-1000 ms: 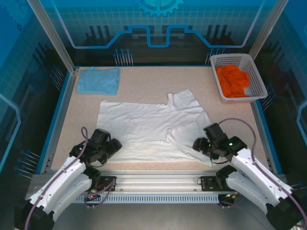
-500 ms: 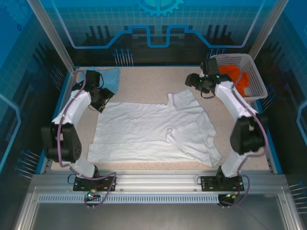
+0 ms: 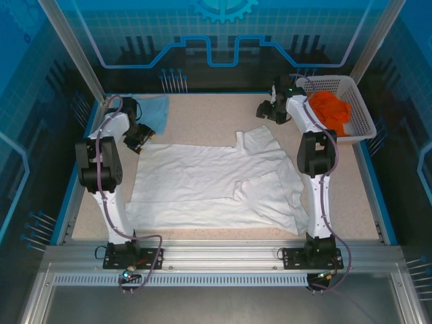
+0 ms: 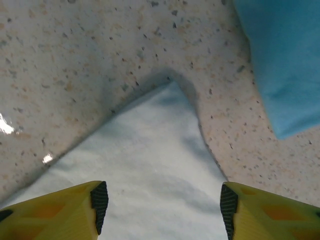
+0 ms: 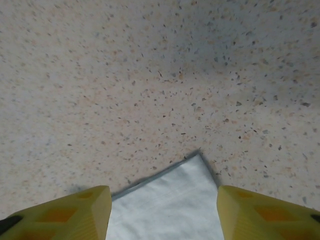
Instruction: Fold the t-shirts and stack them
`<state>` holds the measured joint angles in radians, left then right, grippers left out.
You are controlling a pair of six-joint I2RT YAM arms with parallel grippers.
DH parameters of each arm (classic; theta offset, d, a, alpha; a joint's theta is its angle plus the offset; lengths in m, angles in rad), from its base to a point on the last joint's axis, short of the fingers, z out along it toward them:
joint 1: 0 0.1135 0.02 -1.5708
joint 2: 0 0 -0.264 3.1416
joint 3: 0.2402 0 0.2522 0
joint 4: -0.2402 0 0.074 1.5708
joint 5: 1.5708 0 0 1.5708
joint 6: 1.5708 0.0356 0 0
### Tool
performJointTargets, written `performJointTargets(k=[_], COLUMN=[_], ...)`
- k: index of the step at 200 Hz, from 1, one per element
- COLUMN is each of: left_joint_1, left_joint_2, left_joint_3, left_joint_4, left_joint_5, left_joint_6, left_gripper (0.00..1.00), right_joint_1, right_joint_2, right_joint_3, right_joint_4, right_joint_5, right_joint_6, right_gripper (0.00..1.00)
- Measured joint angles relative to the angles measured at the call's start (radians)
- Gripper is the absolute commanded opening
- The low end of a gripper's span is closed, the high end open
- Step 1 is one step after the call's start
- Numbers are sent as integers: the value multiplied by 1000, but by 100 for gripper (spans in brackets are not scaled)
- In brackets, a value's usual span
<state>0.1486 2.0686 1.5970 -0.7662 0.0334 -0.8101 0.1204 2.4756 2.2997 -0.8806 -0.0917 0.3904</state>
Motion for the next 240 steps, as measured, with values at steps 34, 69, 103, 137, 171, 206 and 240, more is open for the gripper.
performJointTargets(k=[34, 69, 103, 137, 171, 206, 240], left_joint_1=[20, 26, 26, 27, 31, 38, 38], left_joint_2=[24, 103, 161, 175, 188, 192, 193], left_joint_3=[37, 113, 145, 171, 182, 183, 183], left_joint_4=[-12, -11, -17, -15, -16, -15, -15], left_joint_5=[-1, 11, 17, 18, 19, 28, 43], left_joint_6=[17, 34, 44, 60, 79, 89, 96], left_gripper=[62, 58, 54, 43, 33, 18, 5], right_joint_1=[0, -1, -3, -3, -6, -9, 0], right_joint_2=[48, 69, 105, 155, 165, 171, 171], right_joint_3=[38, 65, 94, 143, 158, 161, 161], right_joint_4=[-41, -58, -64, -82, -91, -92, -87], right_joint_5=[0, -4, -7, -13, -12, -6, 6], right_joint_6=[-34, -53, -60, -63, -68, -78, -91], right_gripper=[59, 59, 57, 52, 32, 11, 0])
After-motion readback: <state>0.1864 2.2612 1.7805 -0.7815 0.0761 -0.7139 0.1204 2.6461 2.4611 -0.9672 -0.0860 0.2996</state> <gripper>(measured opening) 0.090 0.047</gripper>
